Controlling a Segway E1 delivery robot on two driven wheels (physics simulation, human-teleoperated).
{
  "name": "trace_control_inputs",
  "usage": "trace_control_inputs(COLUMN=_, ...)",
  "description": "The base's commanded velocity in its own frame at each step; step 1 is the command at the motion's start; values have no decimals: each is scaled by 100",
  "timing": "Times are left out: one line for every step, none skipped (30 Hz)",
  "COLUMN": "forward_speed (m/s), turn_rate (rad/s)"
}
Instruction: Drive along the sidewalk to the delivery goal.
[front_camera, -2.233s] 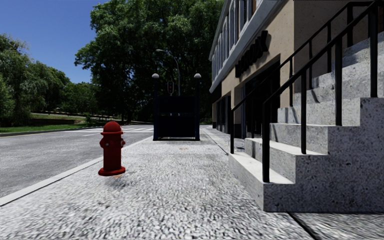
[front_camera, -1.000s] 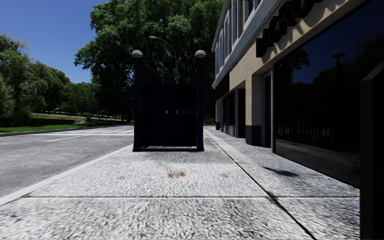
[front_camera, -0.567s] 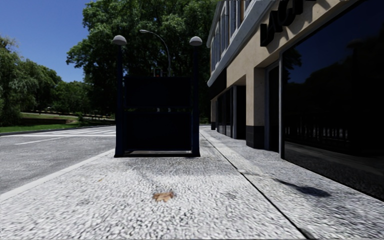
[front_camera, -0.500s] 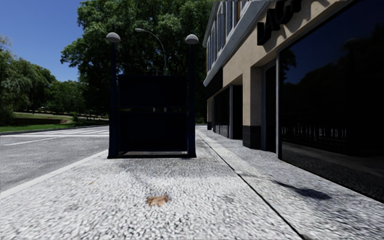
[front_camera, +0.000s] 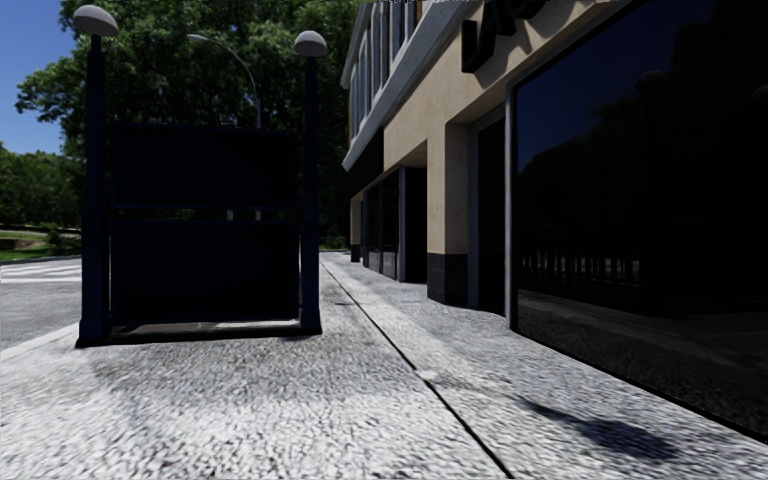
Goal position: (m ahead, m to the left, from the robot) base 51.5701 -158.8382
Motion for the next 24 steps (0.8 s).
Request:
trace_control_inputs(forward_speed=162, turn_rate=-47)
trace_control_inputs(forward_speed=164, turn_rate=-45)
trace_control_inputs(forward_speed=168, turn_rate=-22)
trace_control_inputs(forward_speed=168, turn_rate=-22)
trace_control_inputs(forward_speed=177, turn_rate=0)
trace_control_inputs(forward_speed=179, turn_rate=0)
trace_control_inputs(forward_speed=180, turn_rate=0)
trace_control_inputs(forward_speed=180, turn_rate=0)
trace_control_inputs(forward_speed=181, turn_rate=0)
trace_control_inputs(forward_speed=181, turn_rate=0)
trace_control_inputs(forward_speed=181, turn_rate=0)
trace_control_inputs(forward_speed=181, turn_rate=0)
trace_control_inputs(forward_speed=181, turn_rate=0)
trace_control_inputs(forward_speed=181, turn_rate=0)
trace_control_inputs(forward_speed=181, turn_rate=0)
trace_control_inputs(forward_speed=181, turn_rate=0)
trace_control_inputs(forward_speed=181, turn_rate=0)
trace_control_inputs(forward_speed=181, turn_rate=0)
trace_control_inputs(forward_speed=181, turn_rate=0)
trace_control_inputs(forward_speed=181, turn_rate=0)
trace_control_inputs(forward_speed=181, turn_rate=0)
trace_control_inputs(forward_speed=181, turn_rate=0)
trace_control_inputs(forward_speed=181, turn_rate=0)
trace_control_inputs(forward_speed=185, turn_rate=0)
